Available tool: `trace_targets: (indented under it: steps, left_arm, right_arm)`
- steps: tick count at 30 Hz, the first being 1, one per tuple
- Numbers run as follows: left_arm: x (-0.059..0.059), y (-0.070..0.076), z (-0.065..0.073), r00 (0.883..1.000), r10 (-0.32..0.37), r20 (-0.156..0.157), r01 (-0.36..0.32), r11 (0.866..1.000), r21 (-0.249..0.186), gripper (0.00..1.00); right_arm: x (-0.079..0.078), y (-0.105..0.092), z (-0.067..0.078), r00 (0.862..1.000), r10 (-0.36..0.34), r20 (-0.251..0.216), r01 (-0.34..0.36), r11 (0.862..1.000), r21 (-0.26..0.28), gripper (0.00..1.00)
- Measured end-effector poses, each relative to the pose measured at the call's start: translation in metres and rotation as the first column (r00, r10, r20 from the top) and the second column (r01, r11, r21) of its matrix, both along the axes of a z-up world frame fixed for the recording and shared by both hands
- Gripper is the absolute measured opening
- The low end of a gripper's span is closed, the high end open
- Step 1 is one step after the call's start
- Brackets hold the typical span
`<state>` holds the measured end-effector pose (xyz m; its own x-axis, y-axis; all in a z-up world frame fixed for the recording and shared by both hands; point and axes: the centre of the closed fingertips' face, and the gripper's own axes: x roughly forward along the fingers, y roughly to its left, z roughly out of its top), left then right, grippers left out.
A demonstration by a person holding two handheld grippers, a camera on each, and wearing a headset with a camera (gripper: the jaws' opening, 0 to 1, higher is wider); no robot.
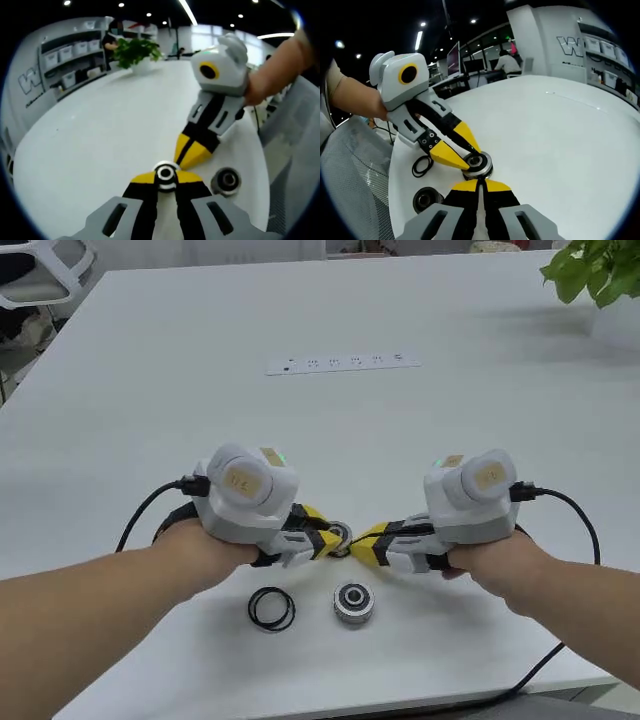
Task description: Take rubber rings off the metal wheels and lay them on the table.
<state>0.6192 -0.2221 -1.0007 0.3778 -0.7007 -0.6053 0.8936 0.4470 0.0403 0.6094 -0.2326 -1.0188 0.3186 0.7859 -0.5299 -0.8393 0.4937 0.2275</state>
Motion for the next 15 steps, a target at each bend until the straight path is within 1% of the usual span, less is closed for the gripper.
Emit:
trace_targets:
  steps: [1,3,4,5,6,7,8,9,11,14,15]
  left_arm:
    - [0.0000,0.0000,-0.0001,1.000,0.000,0.002,0.000,1.000,0.002,0.13]
    - [0.0003,0.0002,-0.0003,1.000,-0.001,0.007,0.001,1.000,0.007,0.13]
    - [0.0004,0.0003,-0.0004,1.000,-0.003,0.013,0.003,1.000,0.011,0.13]
    - [0.0001,0.0003,-0.0006,1.000,-0.005,0.016,0.005,1.000,0.013,0.13]
    - [0.0000,0.0003,-0.0006,1.000,-0.004,0.017,0.004,1.000,0.013,0.13]
    - [-0.0006,0.0001,-0.0002,1.000,-0.003,0.018,0.002,1.000,0.013,0.13]
    - [-0.0008,0.0000,0.0000,1.000,-0.002,0.019,0.002,1.000,0.015,0.13]
    - [-0.0006,-0.0001,-0.0001,1.000,-0.002,0.020,0.001,1.000,0.016,0.13]
    - [-0.0001,0.0000,-0.0002,1.000,-0.001,0.020,0.000,1.000,0.018,0.12]
    - [0.0000,0.0001,-0.0004,1.000,0.000,0.025,-0.001,1.000,0.020,0.12]
    - [-0.0002,0.0000,-0.0003,1.000,0.001,0.026,-0.001,1.000,0.020,0.12]
  right_arm:
    - [0.0001,0.0000,0.0001,1.000,-0.002,-0.001,0.002,1.000,-0.001,0.00]
    - [0.0019,-0.0007,-0.0002,0.999,-0.032,-0.033,0.033,0.999,0.015,0.00]
    - [0.0024,-0.0005,0.0000,0.996,-0.063,-0.070,0.066,0.997,0.044,0.00]
    - [0.0028,-0.0009,0.0002,0.992,-0.079,-0.095,0.086,0.994,0.065,0.00]
    - [0.0031,-0.0009,0.0017,0.987,-0.099,-0.128,0.113,0.989,0.101,0.00]
    - [0.0015,-0.0020,0.0010,0.979,-0.116,-0.169,0.136,0.984,0.113,0.00]
    - [0.0038,-0.0026,0.0008,0.977,-0.125,-0.171,0.147,0.981,0.125,0.00]
    - [0.0037,-0.0033,0.0005,0.971,-0.136,-0.195,0.164,0.977,0.139,0.00]
    - [0.0030,-0.0031,0.0016,0.962,-0.154,-0.226,0.192,0.969,0.158,0.00]
    - [0.0033,-0.0036,0.0035,0.956,-0.169,-0.242,0.214,0.961,0.175,0.00]
    - [0.0045,-0.0029,0.0060,0.950,-0.177,-0.257,0.230,0.953,0.196,0.00]
